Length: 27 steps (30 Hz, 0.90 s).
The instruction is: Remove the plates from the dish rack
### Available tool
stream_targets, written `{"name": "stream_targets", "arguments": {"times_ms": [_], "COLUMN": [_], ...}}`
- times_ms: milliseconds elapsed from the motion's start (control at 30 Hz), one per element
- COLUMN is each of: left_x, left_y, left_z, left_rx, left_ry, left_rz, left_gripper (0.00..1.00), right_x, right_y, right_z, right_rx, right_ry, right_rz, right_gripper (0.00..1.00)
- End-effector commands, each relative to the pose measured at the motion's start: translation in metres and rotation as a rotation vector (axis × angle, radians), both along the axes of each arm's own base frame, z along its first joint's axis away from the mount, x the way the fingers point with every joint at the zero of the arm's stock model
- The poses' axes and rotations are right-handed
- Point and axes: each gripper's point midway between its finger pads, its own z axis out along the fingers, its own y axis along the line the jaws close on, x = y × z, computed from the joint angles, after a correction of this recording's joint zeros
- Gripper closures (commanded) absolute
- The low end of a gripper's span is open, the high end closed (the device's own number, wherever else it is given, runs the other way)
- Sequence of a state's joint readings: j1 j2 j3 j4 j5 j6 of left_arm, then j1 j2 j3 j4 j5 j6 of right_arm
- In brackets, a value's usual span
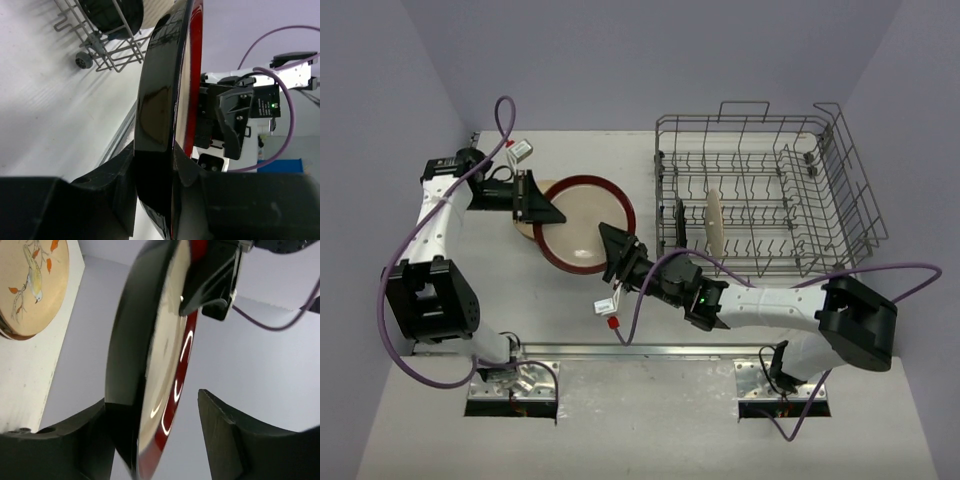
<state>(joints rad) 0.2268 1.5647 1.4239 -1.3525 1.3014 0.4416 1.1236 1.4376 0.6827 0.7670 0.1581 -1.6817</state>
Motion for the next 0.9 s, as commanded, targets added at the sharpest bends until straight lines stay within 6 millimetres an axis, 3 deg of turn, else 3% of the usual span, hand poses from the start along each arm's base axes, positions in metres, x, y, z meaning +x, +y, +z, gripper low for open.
{"name": "stream_targets", "arguments": {"times_ms": [0, 67, 267, 300, 367, 600, 867], "left_x": [0.042, 0.053, 0.095, 0.096, 0.119, 0.151, 0.157], "left_y": [0.048, 0.062, 0.097, 0.098, 0.112, 0.138, 0.141], "left_z": [-0.013, -0.02, -0.029, -0.03, -0.037, -0.065, -0.094], "left_rx": [0.013, -0.001, 0.014, 0.017, 0.072, 0.18, 0.183], "left_ry": [-0.108, -0.087, -0.071, -0.068, -0.056, -0.006, 0.042], "left_rz": [0.099, 0.134, 0.23, 0.235, 0.317, 0.442, 0.446], "left_gripper": [1.0, 1.0, 1.0, 1.0, 1.0, 1.0, 1.0], "right_x": [0.016, 0.023, 0.041, 0.041, 0.047, 0.058, 0.06], "right_y": [-0.03, -0.041, -0.077, -0.08, -0.089, -0.097, -0.097], "right_z": [0.064, 0.058, 0.044, 0.047, 0.05, 0.077, 0.079], "right_rx": [0.189, 0.172, 0.151, 0.168, 0.174, 0.251, 0.251], "right_ry": [-0.08, -0.076, -0.027, -0.019, 0.001, 0.081, 0.088], "right_rz": [-0.104, -0.136, -0.256, -0.264, -0.295, -0.362, -0.369], "right_gripper": [0.1, 0.01, 0.01, 0.01, 0.01, 0.01, 0.01]}}
